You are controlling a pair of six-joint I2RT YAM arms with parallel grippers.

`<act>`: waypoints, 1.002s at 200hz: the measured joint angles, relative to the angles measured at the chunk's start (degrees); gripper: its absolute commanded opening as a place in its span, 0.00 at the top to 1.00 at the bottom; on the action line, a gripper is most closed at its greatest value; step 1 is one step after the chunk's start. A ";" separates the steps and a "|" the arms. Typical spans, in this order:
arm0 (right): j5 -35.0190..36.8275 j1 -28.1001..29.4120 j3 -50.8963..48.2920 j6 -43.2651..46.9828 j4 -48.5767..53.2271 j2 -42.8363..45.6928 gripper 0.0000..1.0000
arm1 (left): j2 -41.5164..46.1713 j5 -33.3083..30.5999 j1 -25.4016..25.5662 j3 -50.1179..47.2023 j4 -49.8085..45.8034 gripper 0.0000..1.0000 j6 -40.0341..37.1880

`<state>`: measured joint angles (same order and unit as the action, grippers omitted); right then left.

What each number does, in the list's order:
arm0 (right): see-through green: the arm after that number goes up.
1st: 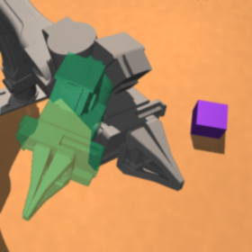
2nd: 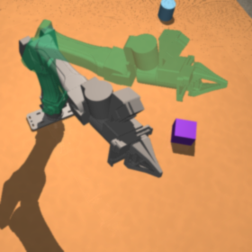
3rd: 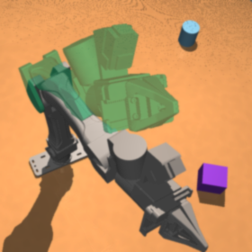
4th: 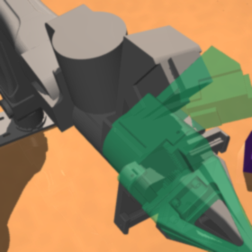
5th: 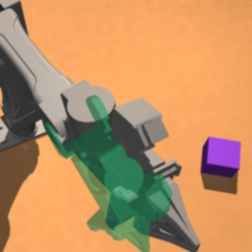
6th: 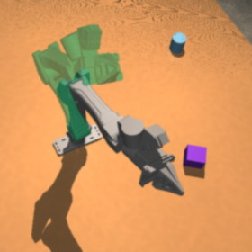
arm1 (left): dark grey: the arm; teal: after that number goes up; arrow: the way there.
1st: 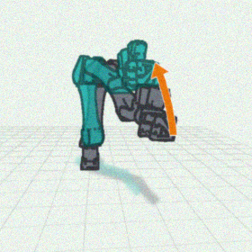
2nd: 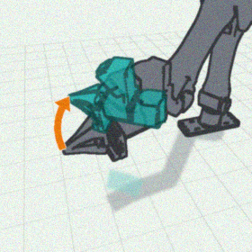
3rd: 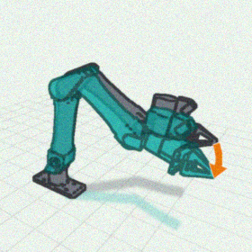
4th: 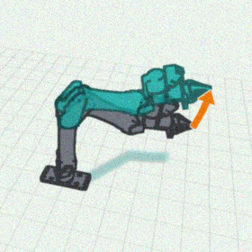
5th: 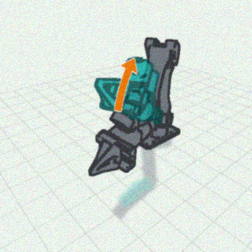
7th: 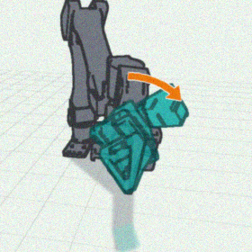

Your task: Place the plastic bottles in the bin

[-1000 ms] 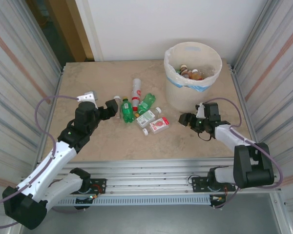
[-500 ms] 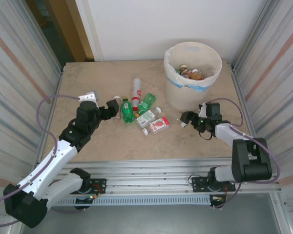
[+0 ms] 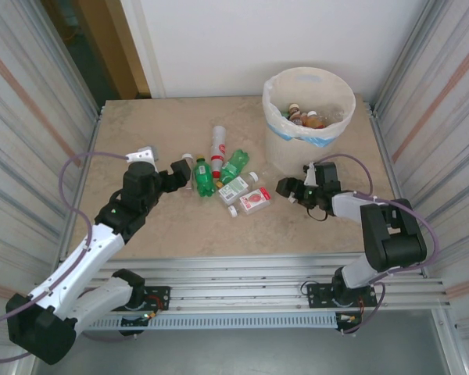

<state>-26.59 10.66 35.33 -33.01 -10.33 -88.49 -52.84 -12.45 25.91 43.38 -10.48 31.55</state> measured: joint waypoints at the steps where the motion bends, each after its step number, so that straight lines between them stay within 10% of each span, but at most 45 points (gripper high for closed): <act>1: 0.02 0.02 0.02 -0.04 -0.04 -0.02 0.15 | 0.00 0.00 0.00 0.00 0.00 0.01 0.00; 138: 3.87 2.99 0.13 -2.89 -6.86 -3.43 0.19 | 0.00 0.00 0.00 0.11 0.00 0.01 0.00; 200: 3.48 3.52 0.57 -4.55 -11.58 -6.21 0.38 | 0.00 0.00 0.00 0.11 0.00 0.01 0.00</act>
<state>-23.11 14.17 35.90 -37.56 -21.91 -94.70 -52.84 -12.45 25.91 43.48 -10.48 31.55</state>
